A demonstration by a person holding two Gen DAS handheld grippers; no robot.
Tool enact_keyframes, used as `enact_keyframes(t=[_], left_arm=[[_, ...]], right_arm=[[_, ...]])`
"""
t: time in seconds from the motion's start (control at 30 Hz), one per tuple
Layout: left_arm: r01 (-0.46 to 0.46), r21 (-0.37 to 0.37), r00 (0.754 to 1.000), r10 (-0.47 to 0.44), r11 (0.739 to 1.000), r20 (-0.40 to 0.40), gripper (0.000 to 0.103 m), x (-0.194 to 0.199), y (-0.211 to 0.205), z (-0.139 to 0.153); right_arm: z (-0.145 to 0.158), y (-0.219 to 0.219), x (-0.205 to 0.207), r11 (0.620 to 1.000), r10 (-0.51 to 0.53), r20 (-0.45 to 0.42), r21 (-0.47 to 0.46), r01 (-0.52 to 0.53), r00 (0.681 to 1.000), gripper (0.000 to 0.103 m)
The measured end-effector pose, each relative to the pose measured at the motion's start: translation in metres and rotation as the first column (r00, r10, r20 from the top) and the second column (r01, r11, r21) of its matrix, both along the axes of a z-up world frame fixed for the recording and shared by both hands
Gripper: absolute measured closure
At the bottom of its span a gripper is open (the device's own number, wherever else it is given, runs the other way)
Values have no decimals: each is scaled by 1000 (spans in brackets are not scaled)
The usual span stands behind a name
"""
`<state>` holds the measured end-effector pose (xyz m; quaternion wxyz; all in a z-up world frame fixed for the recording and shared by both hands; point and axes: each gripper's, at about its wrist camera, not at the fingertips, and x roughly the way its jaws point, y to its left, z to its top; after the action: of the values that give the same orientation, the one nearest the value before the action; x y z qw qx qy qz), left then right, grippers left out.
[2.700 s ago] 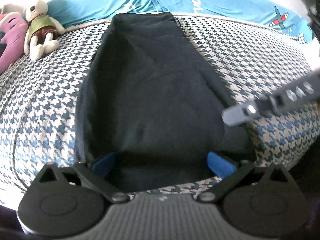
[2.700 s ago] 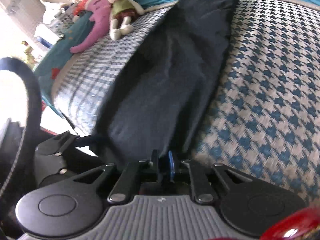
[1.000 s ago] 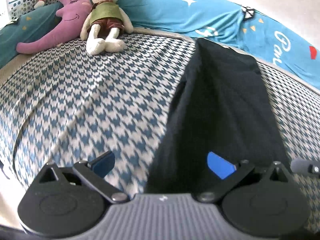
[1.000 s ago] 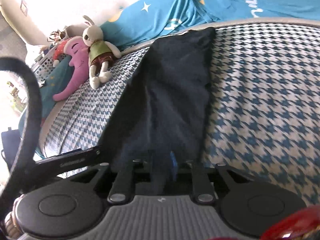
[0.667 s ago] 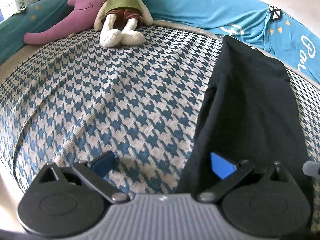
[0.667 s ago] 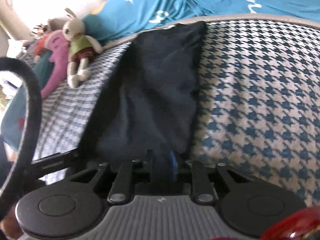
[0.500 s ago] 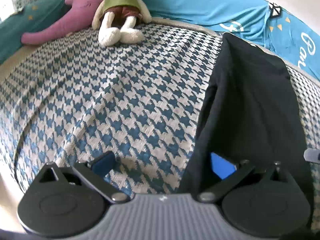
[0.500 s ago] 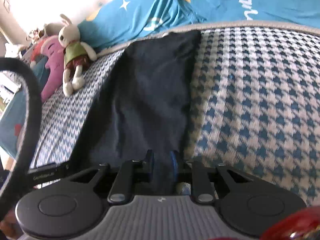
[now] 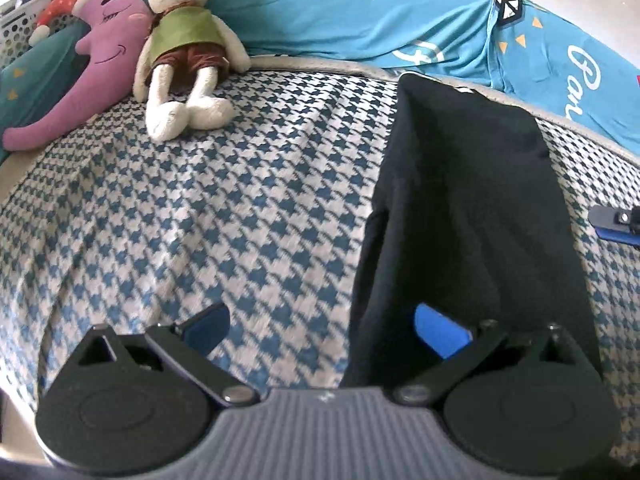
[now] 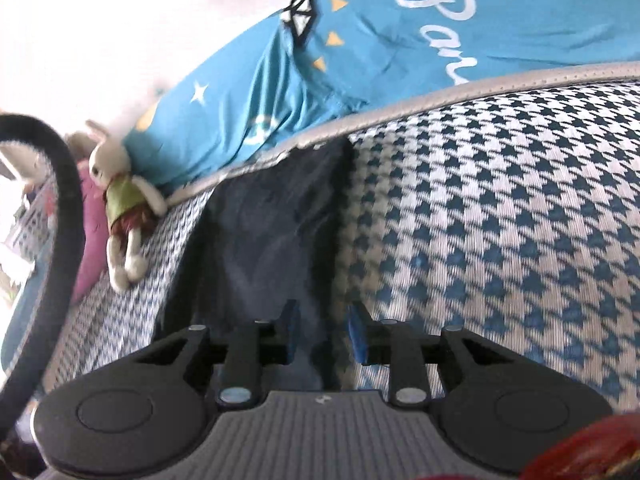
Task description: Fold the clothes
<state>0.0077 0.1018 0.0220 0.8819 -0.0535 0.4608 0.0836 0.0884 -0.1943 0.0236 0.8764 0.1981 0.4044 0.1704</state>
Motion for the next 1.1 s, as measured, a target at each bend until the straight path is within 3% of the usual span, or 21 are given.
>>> enact_keyframes(t=[0.3, 0.47, 1.1], left_arm=[[-34, -13, 998, 34, 999, -61, 0, 31, -10, -19], [-22, -29, 998, 20, 999, -66, 0, 34, -15, -21], [24, -30, 998, -26, 999, -59, 0, 28, -14, -22]], right_arm=[[-14, -4, 43, 998, -28, 6, 51, 27, 1000, 74], [-23, -9, 65, 990, -37, 4, 134, 36, 999, 70], [-49, 9, 120, 966, 65, 37, 247, -72, 997, 69]])
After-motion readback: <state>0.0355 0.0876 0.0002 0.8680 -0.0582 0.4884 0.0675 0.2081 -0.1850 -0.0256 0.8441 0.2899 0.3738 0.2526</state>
